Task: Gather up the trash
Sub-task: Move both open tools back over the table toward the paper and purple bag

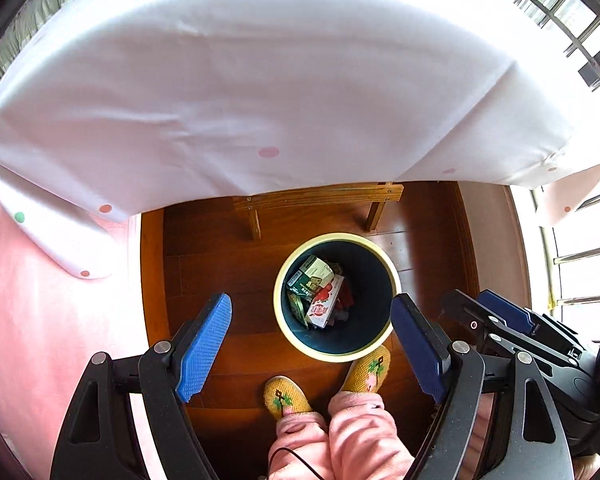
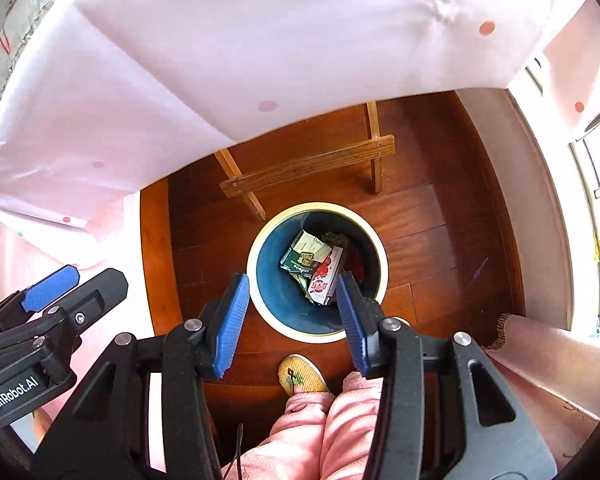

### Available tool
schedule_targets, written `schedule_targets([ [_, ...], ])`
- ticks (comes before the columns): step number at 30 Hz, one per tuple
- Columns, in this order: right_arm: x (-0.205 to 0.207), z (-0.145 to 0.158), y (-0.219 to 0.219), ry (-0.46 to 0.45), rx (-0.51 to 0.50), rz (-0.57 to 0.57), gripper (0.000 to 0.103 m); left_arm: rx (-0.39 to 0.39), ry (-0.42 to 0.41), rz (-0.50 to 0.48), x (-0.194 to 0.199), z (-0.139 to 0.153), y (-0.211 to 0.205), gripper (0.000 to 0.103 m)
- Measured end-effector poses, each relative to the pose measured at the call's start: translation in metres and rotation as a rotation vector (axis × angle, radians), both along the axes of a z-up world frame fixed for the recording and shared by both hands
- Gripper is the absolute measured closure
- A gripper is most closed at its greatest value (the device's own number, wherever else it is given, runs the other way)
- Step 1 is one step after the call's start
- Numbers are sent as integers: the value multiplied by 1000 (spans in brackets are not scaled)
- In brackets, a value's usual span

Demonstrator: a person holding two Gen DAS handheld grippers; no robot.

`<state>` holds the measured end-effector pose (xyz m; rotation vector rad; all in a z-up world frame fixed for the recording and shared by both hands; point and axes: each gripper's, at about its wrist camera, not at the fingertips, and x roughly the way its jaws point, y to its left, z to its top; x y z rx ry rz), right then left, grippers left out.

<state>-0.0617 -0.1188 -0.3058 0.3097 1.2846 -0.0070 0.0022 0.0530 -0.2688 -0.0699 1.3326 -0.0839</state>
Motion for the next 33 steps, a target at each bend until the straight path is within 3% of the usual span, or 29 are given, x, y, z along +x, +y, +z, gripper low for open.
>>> schedule_targets([
  [20,-40,194,5,-191,-42,-14,57,-15,-247,-50,-16,210,10,20],
  [26,-40,248,5,-273,-80,-17,56,-14,-349,-63,-10,260,18,20],
  [33,-22,291,1,-360,-103,-44,56,-22,-442,-50,10,306,38,20],
])
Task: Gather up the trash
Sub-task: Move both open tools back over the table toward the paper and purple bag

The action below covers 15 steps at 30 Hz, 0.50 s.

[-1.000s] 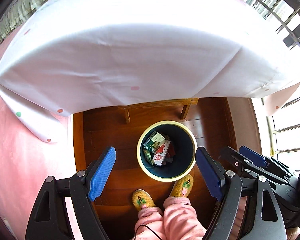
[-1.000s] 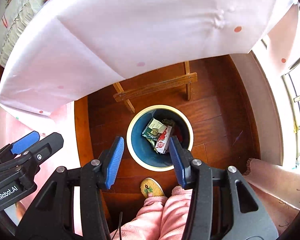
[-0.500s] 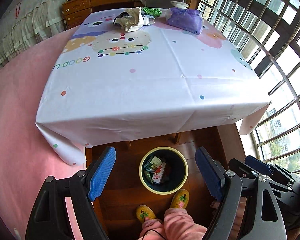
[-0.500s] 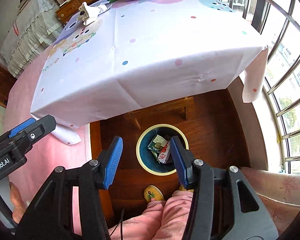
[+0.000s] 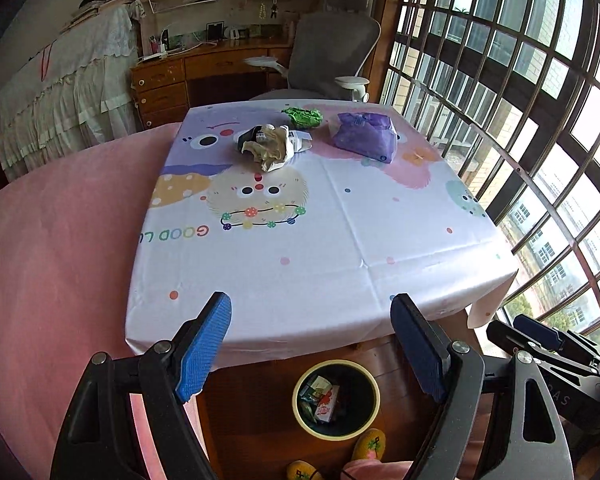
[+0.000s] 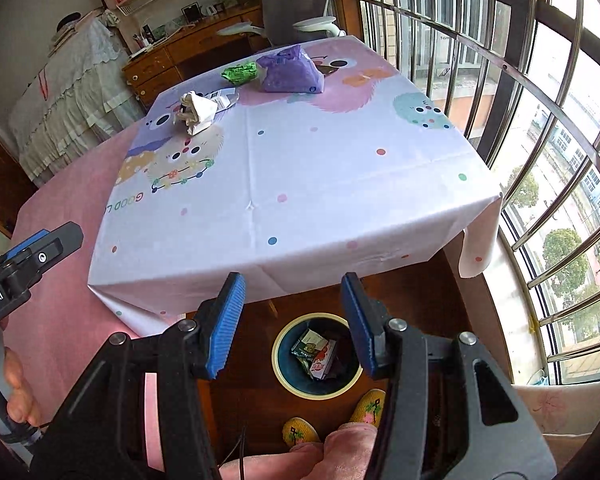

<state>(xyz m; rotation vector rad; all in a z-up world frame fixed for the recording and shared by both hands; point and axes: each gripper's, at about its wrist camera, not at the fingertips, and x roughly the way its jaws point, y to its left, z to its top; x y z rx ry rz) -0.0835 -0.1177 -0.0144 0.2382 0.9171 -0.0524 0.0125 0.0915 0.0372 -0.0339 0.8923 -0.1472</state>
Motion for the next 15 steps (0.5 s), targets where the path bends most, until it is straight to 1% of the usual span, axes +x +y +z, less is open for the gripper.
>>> schedule_targets([
  [3,12,14,-3,-32,-8,-5,56,-4,-19,10,14,11,7,20],
  [9,59,32,-14,-66,-8,10,56,-22,-19,41,55,16,14,20],
  [12,95,38,-22,-81,-15,33,56,-26,-16,66,90,16,14,20],
  [15,142,43,-34,-91,-10,64,56,-37,-7,96,132,16,11,20],
])
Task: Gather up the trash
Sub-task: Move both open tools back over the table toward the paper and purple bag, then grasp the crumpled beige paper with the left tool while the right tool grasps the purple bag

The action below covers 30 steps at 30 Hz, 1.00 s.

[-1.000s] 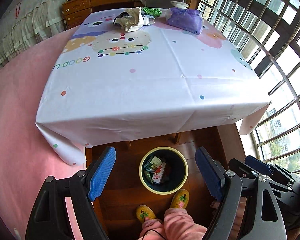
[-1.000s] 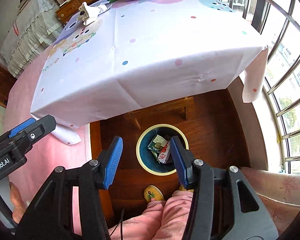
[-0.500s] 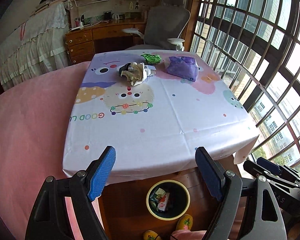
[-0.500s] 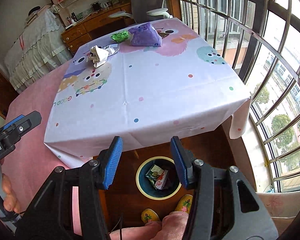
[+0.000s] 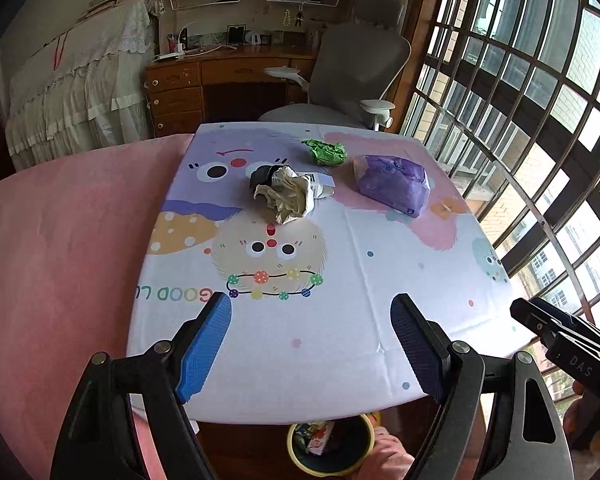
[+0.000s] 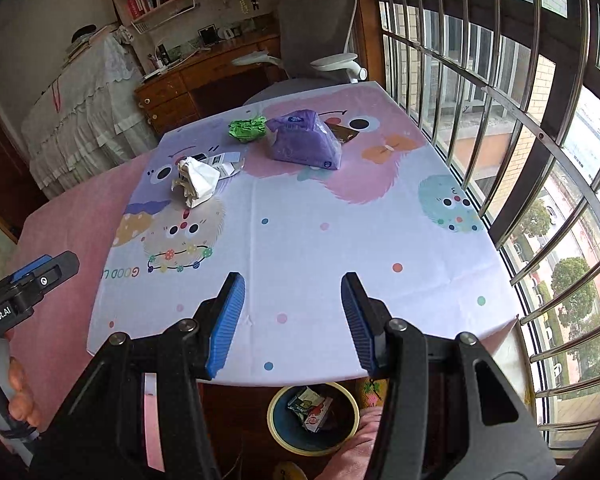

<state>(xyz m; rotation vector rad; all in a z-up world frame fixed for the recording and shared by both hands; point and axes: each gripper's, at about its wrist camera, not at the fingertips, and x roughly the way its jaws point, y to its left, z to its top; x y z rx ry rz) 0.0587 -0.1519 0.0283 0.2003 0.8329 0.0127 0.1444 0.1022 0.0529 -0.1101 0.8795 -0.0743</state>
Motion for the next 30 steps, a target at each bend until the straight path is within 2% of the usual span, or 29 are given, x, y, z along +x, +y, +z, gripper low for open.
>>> schedule_targets([
  [4,76,3,-20,-5,4,64,56,0,20,67,68,0,-10,19],
  [8,157,11,-47,16,28,120,56,-35,72,139,136,-6,-18,19],
  [13,256,18,-82,36,49,170,56,-4,108,230,214,-20,-28,19],
  [16,314,10,-98,75,56,180,56,-4,153,282,251,-39,-27,19],
  [20,385,-17,-110,154,74,193,56,-3,214,344,286,-69,-18,19],
  [24,432,-50,-106,210,99,226,56,-13,275,390,310,-101,-6,19],
  [30,444,-98,-69,289,64,338,56,-38,348,430,323,-140,7,19],
])
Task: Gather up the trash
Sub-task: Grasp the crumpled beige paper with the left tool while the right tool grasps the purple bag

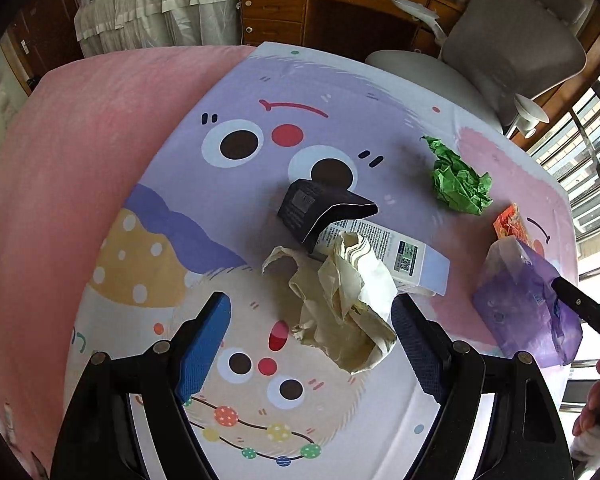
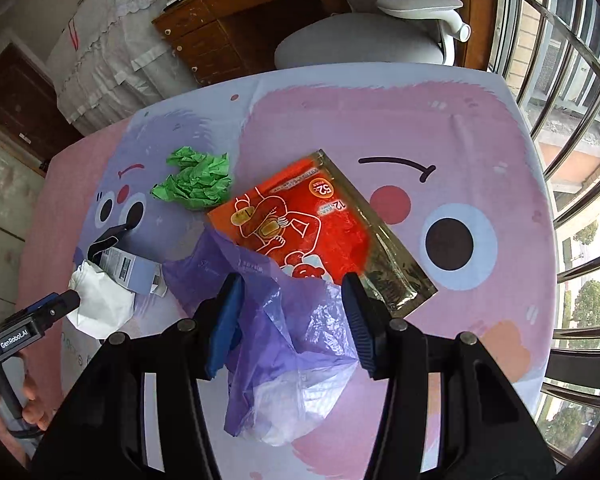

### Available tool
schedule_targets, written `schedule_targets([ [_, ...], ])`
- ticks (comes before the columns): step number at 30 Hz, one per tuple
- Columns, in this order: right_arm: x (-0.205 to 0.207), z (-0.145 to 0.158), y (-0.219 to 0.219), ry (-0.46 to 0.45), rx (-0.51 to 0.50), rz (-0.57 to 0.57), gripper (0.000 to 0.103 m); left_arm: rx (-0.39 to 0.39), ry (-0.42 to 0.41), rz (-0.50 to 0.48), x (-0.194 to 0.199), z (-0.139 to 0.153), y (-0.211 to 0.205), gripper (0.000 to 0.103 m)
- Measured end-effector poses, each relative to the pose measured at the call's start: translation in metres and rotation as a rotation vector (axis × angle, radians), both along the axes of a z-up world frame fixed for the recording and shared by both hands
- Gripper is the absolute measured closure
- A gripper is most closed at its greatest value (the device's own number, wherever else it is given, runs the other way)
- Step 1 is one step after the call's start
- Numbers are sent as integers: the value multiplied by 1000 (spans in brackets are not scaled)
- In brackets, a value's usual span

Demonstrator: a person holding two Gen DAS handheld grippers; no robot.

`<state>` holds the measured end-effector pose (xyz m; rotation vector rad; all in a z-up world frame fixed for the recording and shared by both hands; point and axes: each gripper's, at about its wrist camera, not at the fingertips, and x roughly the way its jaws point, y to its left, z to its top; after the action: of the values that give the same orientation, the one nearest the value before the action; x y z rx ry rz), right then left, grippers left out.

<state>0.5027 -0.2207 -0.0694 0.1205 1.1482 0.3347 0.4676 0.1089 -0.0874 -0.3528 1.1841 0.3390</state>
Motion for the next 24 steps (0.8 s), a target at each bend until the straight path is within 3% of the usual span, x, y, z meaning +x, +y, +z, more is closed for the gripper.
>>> schedule_targets([
  [6,-17,-32,23,29,-22,110,56,-18,48,-19,4,-24,0,19],
  [11,-28,-35,27,13,3,145,56,-48,74,-25,5,-44,1,19],
  [15,-40,-23,32,6,36,173,55,-90,66,-34,9,-54,-1,21],
  [18,-42,-14,41,-4,19,203,47,-117,68,-50,13,-60,-8,35],
  [24,-64,23,62,-100,1,278,47,-86,46,-82,14,-65,-19,44],
])
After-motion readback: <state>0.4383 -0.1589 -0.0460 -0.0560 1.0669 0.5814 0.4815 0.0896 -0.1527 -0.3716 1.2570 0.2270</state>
